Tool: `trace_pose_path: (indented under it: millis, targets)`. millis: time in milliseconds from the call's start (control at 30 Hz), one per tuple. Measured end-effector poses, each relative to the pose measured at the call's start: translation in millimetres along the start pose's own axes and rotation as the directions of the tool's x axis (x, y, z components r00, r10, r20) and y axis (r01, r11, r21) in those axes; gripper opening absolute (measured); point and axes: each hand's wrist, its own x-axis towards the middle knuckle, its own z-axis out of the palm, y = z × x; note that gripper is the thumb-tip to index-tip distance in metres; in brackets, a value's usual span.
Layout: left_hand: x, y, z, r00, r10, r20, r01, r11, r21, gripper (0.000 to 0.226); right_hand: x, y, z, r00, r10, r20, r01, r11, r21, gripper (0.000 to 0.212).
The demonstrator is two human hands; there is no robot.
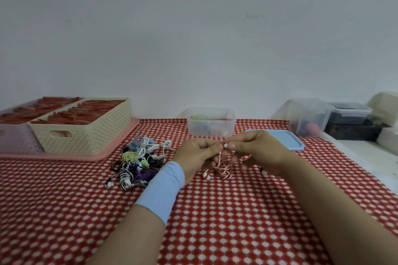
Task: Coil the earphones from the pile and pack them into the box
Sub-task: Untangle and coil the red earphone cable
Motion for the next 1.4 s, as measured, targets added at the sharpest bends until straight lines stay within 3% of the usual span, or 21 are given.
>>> trace_pose_path:
  millis: [433, 533, 633, 867, 1100, 1400]
  targets:
    - [-5.2, 3.1, 1.7, 0.996, -0.002, 0.090, 0.000, 1.000, 0.014, 0.011, 1.9, 2.3, -4.8, 0.986, 0.120, 0.111, -0.120, 0.993, -0.008, 0.010]
    - [-5.0, 4.2, 6.7, 0.998, 0.017, 0.057, -0.013, 0.998, -0.057, 0.010, 2.4, 1.0, -4.7, 0.995, 0.063, 0.077, -0.066, 0.997, 0.036, 0.009]
    - [-3.7, 4.5, 9.8, 1.000, 0.004, 0.005, -0.004, 0.994, -0.106, 0.013, 3.7, 0.8, -1.0, 0.998, -0.044, -0.046, 0.046, 0.998, 0.041, 0.009]
    - [-4.0, 7.4, 9.2, 0.995, -0.087, -0.058, 0.078, 0.987, -0.137, 0.014, 3.4, -0.9, -0.9, 0.985, -0.164, -0.060, 0.152, 0.975, -0.161, 0.015]
    - [-4.8, 6.5, 9.1, 0.997, -0.068, -0.047, 0.064, 0.994, -0.084, 0.012, 5.1, -0.7, -4.2, 0.971, -0.214, -0.105, 0.173, 0.935, -0.308, 0.012]
    - [-5.2, 6.7, 7.0, 0.999, -0.030, -0.022, 0.030, 0.999, -0.013, 0.014, -1.8, -5.1, -7.2, 0.996, -0.091, 0.000, 0.091, 0.990, -0.104, 0.014]
